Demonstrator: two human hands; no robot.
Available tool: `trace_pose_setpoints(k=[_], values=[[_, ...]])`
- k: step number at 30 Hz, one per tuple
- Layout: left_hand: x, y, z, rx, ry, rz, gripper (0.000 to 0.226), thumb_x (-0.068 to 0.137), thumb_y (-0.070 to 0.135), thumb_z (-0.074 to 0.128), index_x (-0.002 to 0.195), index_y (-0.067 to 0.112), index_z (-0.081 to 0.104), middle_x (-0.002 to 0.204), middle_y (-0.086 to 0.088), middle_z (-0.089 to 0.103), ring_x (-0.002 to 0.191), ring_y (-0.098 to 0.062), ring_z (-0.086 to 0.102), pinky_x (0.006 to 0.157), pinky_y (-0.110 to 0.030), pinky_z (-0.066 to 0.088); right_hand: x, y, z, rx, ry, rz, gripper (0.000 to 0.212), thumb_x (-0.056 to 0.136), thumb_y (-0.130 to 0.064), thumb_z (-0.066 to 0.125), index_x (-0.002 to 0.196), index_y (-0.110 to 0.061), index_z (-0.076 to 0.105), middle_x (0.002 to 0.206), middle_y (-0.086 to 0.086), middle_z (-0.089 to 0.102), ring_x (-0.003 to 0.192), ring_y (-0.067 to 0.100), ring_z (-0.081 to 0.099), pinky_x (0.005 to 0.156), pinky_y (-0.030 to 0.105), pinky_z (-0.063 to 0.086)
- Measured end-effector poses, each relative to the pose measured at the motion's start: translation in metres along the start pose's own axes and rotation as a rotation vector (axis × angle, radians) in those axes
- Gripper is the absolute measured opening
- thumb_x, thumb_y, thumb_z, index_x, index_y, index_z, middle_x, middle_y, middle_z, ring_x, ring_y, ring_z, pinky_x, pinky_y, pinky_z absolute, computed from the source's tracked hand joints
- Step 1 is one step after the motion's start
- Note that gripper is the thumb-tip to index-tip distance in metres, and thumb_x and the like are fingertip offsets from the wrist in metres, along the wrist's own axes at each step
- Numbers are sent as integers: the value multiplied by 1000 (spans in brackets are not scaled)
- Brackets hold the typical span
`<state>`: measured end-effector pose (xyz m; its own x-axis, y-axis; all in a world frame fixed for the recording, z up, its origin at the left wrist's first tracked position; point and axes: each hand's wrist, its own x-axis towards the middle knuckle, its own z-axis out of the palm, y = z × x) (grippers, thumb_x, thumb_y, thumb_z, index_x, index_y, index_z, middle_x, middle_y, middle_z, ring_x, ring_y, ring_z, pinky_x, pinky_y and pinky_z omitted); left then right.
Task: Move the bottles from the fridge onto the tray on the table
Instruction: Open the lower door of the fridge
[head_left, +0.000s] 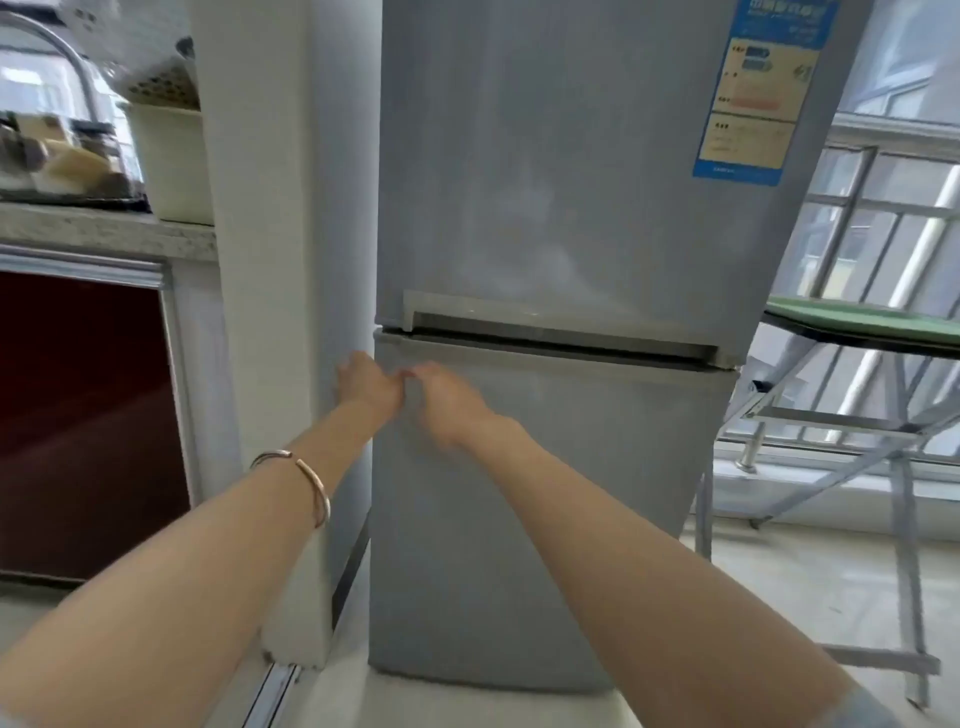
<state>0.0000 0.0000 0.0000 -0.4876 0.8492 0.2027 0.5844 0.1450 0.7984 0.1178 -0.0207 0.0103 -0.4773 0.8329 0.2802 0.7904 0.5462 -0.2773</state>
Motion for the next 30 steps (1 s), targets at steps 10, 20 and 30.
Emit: trace_pose_setpoints(k=[10, 20, 30], values=[[31, 5, 27, -494, -115, 37, 69, 91, 40, 57, 146, 12, 26, 145, -11, 44, 129, -32, 47, 103, -35, 39, -3, 23, 8, -135, 48, 103, 71, 90, -4, 50, 153, -12, 18, 162, 11, 15, 150, 26, 10, 122, 39, 7], [38, -16, 16, -643, -212, 70, 68, 80, 69, 49, 120, 15, 56, 118, -4, 64, 103, -22, 62, 90, -35, 50, -8, 6, 1, -165, 344, 44, 67, 85, -10, 51, 148, -10, 30, 153, 10, 31, 145, 25, 22, 121, 38, 4], [-16, -1, -8, -680, 117, -5, 18, 76, 32, 48, 66, 19, 44, 66, -2, 45, 74, -24, 41, 66, -32, 32, -37, -18, -19, -42, 456, 140, 29, 92, -17, 45, 106, -4, 67, 114, 13, 54, 108, 30, 46, 92, 40, 37]])
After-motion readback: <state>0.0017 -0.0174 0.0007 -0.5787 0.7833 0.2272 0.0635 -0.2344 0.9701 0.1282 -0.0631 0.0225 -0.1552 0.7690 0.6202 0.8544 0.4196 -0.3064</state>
